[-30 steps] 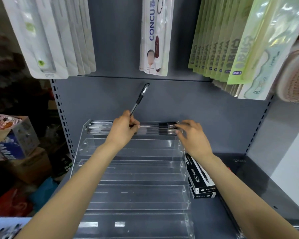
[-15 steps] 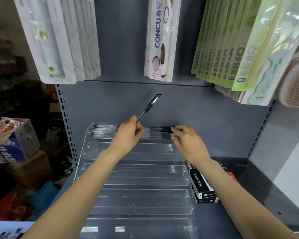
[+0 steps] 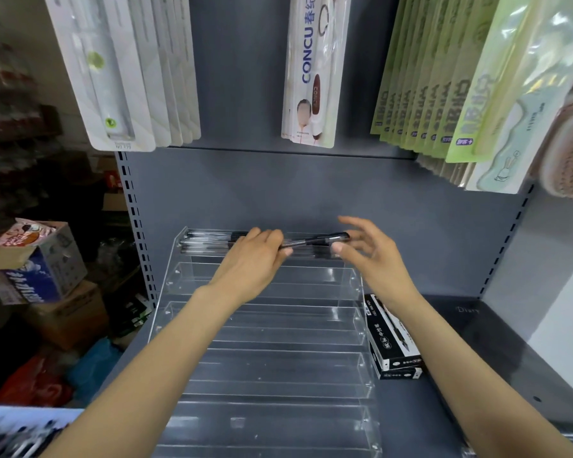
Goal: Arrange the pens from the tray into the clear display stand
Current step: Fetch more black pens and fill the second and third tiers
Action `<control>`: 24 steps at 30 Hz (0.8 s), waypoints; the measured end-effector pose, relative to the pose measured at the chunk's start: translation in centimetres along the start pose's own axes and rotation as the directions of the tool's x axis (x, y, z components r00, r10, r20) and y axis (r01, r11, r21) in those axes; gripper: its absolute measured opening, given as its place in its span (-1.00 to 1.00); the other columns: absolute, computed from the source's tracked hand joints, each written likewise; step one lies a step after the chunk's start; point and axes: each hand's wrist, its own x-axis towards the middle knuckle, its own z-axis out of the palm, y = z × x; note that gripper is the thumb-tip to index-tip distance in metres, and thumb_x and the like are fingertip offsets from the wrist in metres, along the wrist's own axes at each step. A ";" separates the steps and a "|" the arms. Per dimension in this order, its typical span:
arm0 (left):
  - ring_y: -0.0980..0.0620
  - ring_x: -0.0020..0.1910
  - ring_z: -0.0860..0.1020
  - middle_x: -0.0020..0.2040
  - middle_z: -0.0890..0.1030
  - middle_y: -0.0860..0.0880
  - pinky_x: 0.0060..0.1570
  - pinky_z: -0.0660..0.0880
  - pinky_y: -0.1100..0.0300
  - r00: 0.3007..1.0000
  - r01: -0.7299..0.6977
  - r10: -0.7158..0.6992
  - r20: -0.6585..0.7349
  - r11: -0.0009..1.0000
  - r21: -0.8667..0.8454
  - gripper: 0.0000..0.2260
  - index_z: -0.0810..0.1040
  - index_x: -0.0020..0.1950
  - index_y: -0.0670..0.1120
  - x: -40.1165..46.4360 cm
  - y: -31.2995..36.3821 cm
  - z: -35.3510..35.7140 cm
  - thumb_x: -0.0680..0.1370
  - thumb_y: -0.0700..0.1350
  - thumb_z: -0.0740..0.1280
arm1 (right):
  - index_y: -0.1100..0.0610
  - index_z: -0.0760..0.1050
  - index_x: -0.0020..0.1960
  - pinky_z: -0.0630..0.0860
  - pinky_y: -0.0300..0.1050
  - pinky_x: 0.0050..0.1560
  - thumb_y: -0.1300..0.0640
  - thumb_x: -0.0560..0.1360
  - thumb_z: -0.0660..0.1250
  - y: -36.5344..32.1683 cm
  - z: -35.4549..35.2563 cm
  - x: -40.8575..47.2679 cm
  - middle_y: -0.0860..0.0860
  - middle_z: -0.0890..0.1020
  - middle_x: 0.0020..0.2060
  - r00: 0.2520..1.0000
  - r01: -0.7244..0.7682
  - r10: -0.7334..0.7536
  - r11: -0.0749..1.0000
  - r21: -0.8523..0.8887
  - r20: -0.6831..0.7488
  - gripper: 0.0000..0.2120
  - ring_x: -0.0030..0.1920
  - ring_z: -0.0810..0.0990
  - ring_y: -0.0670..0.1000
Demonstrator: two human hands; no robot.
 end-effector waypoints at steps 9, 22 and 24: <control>0.05 -0.06 0.46 -0.09 0.49 0.02 -0.01 0.38 0.24 0.997 0.012 -0.039 -0.063 0.922 -0.387 -0.92 0.56 0.00 -0.15 -0.5 -0.4 1.6 0.55 -0.22 0.29 | 0.06 0.61 0.00 0.41 -0.38 0.00 0.20 0.47 0.38 2.5 -1.1 -0.5 0.02 0.63 0.01 0.985 -0.096 0.052 0.956 -0.278 -0.162 -0.87 -0.05 0.57 -0.09; -0.07 0.09 0.49 0.06 0.58 -0.06 -0.15 0.34 0.17 0.991 0.122 -0.120 0.063 0.992 -0.021 -0.87 0.63 0.03 -0.05 1.2 2.0 2.4 0.54 -0.13 0.32 | 0.09 0.31 0.42 0.36 -0.29 0.10 0.31 0.52 0.29 3.2 -1.4 -0.7 0.04 0.53 0.25 0.960 -0.279 0.280 0.932 -0.233 -0.028 -0.50 0.06 0.48 -0.14; -0.11 0.05 0.54 0.05 0.59 -0.09 -0.15 0.36 0.15 0.986 0.126 -0.123 0.112 0.992 -0.027 -0.89 0.62 0.02 -0.07 1.3 2.1 2.6 0.53 -0.15 0.34 | 0.08 0.31 0.42 0.36 -0.29 0.10 0.29 0.52 0.30 3.3 -1.5 -0.7 0.03 0.53 0.25 0.961 -0.271 0.275 0.931 -0.243 -0.022 -0.50 0.06 0.47 -0.15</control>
